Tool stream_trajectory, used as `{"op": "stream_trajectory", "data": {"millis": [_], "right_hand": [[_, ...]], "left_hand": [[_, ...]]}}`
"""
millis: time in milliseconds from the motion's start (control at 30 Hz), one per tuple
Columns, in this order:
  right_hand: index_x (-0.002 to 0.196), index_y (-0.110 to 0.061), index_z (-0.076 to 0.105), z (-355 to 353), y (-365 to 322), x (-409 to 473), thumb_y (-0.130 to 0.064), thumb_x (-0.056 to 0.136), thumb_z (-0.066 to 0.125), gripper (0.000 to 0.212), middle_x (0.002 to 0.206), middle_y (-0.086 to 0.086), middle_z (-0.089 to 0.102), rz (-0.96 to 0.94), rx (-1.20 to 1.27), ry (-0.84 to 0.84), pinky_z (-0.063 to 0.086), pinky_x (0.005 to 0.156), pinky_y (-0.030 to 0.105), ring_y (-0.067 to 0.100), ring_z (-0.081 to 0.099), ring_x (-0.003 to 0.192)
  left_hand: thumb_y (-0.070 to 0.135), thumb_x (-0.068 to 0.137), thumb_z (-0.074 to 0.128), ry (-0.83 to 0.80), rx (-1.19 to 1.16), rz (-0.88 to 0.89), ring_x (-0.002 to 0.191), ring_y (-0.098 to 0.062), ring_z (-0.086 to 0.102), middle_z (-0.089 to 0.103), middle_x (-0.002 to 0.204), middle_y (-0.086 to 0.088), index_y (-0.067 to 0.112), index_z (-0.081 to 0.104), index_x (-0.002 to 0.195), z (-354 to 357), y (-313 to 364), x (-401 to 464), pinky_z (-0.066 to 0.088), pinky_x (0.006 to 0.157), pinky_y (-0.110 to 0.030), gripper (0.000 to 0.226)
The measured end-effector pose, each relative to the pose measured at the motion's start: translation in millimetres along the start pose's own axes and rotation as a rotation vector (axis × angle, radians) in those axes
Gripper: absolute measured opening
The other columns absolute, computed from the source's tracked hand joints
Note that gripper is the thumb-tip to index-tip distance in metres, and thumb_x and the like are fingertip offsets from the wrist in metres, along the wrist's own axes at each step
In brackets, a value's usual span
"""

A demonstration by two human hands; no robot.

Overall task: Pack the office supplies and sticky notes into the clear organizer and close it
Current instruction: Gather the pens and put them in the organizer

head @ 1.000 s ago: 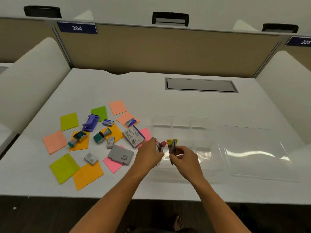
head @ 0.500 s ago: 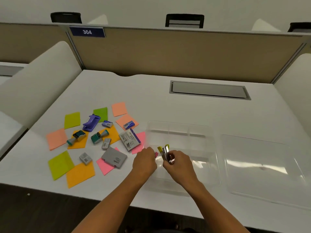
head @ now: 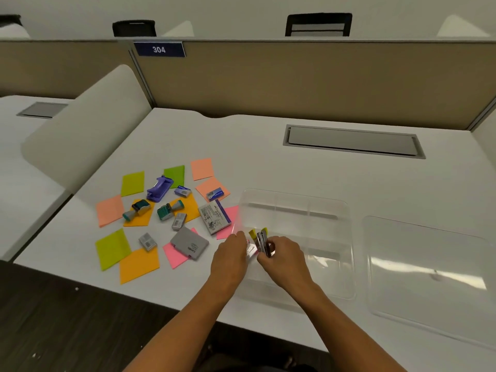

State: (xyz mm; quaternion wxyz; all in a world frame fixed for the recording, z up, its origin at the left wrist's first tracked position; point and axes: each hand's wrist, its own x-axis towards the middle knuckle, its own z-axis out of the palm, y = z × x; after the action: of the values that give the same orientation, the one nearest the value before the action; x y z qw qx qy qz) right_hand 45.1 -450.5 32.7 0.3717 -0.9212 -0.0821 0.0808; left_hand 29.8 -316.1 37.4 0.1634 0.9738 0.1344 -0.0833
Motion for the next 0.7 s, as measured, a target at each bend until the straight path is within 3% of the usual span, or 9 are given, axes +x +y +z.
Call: {"op": "stream_trajectory", "data": {"millis": [133,300,400,500,600,700], "right_hand": [[0.085,-0.026,0.066,5,-4,-3,-0.042,0.086,0.063,0.017,0.070,-0.009,0.059,0.010,-0.006,-0.017,0.040,0.052,0.016,0.012,0.057,0.060],[0.088,-0.022,0.067,10,-14,-3,-0.041,0.089,0.061,0.020,0.077,-0.002,0.061,0.025,-0.062,-0.005,0.045,0.056,0.023,0.013,0.057,0.065],[0.087,-0.021,0.064,15,-22,-1,-0.043,0.090,0.059,0.024,0.077,-0.002,0.057,0.025,-0.153,-0.010,0.033,0.051,0.020,0.012,0.053,0.064],[0.082,-0.019,0.059,21,-29,-1,-0.039,0.091,0.057,0.022,0.078,0.000,0.054,0.048,-0.223,-0.016,0.037,0.054,0.025,0.014,0.052,0.066],[0.077,-0.022,0.050,29,-35,-3,-0.033,0.090,0.057,0.019,0.071,-0.005,0.044,0.086,-0.217,0.003,0.025,0.050,0.019,0.011,0.044,0.060],[0.086,-0.020,0.059,39,-40,-4,-0.029,0.092,0.057,0.011,0.076,-0.006,0.045,0.113,-0.178,0.038,0.025,0.051,0.016,0.011,0.043,0.063]], "left_hand": [[0.014,0.087,0.066,0.146,-0.064,0.004,0.112,-0.026,0.057,0.050,0.129,-0.010,0.014,0.044,0.130,-9,-13,2,0.050,0.083,-0.030,0.048],[0.016,0.091,0.061,0.130,-0.161,-0.027,0.119,-0.025,0.053,0.052,0.132,-0.007,0.016,0.052,0.131,-14,-23,11,0.047,0.093,-0.032,0.040],[0.016,0.092,0.060,0.118,-0.192,-0.004,0.116,-0.023,0.055,0.055,0.128,-0.006,0.018,0.051,0.131,-16,-28,17,0.047,0.092,-0.032,0.040],[0.014,0.092,0.059,0.097,-0.221,0.026,0.112,-0.022,0.057,0.057,0.124,-0.005,0.018,0.051,0.129,-17,-34,22,0.049,0.089,-0.031,0.038],[0.016,0.092,0.058,0.073,-0.238,0.073,0.110,-0.021,0.056,0.056,0.123,-0.005,0.019,0.051,0.128,-17,-40,23,0.049,0.088,-0.030,0.037],[0.018,0.092,0.059,0.040,-0.277,0.089,0.112,-0.022,0.056,0.056,0.124,-0.004,0.021,0.048,0.130,-19,-45,25,0.049,0.091,-0.032,0.039]]}}
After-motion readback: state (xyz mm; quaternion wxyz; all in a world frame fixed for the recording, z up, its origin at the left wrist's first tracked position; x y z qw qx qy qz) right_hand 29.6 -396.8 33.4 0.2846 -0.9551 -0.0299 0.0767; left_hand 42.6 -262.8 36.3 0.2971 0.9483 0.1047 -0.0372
